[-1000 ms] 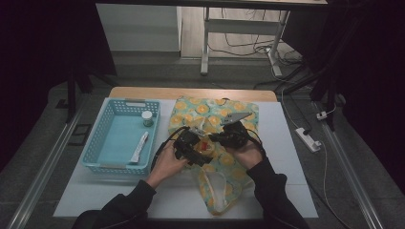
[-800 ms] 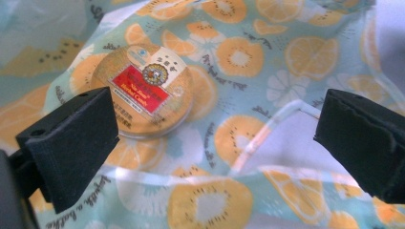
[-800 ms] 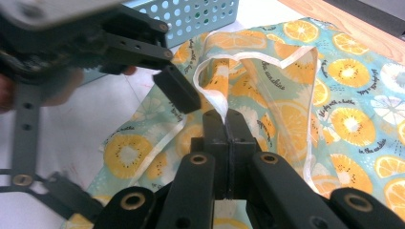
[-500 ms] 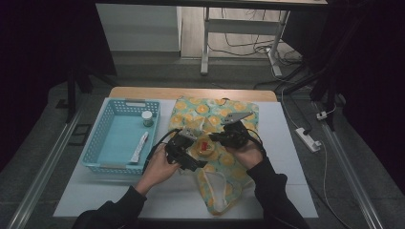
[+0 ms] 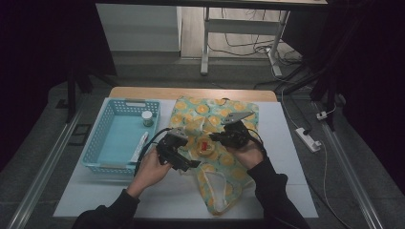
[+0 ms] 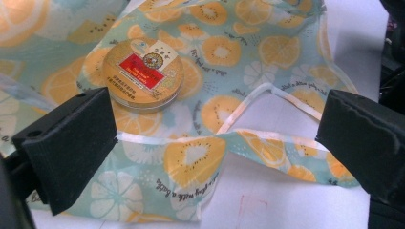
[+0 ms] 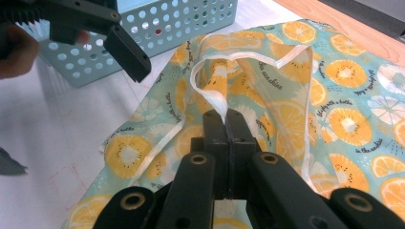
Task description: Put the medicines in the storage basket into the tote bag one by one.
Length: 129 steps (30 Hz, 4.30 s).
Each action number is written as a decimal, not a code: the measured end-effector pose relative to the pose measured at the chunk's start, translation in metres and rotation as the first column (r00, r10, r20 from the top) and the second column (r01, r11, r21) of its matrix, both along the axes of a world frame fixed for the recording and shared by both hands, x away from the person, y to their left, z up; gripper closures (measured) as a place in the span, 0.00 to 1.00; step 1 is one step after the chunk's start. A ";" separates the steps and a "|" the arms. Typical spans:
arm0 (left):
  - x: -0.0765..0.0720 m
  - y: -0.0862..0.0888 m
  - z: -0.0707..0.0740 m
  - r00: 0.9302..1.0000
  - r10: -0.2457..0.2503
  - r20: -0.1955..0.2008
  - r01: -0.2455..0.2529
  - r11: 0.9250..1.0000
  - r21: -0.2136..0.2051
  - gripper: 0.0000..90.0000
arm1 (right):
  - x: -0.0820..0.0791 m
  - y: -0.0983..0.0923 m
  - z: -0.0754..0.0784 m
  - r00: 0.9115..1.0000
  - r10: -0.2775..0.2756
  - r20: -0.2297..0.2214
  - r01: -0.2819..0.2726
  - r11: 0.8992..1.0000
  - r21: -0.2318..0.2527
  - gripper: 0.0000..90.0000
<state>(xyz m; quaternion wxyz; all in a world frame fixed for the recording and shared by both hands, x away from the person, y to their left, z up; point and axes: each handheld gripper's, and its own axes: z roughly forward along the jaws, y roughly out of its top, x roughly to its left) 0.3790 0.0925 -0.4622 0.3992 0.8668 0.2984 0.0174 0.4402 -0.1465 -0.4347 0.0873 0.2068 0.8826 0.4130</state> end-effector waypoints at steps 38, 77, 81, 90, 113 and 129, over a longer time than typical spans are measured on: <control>0.003 0.073 0.013 0.977 0.214 0.019 -0.214 0.977 0.008 0.00 | 0.000 -0.001 0.000 1.000 -0.002 0.003 0.002 1.000 -0.006 1.00; 0.016 0.147 -0.010 0.890 0.454 0.035 -0.454 0.879 0.142 0.00 | 0.000 0.000 -0.001 1.000 0.001 0.001 -0.001 1.000 -0.007 1.00; 0.021 0.153 -0.014 0.880 0.474 0.014 -0.472 0.872 0.133 0.00 | 0.000 0.000 -0.002 1.000 0.003 0.000 -0.003 1.000 -0.011 1.00; 0.032 0.150 -0.027 0.879 0.475 -0.033 -0.457 0.862 0.219 0.00 | -0.001 0.003 -0.004 1.000 0.009 -0.002 -0.009 1.000 -0.018 1.00; 0.046 0.137 -0.050 0.865 0.484 -0.134 -0.384 0.809 0.445 0.35 | -0.002 0.005 -0.005 1.000 0.016 -0.002 -0.016 1.000 -0.026 1.00; 0.047 0.139 -0.050 0.858 0.493 -0.145 -0.390 0.809 0.439 0.66 | -0.002 0.006 -0.005 1.000 0.016 -0.002 -0.016 0.999 -0.032 1.00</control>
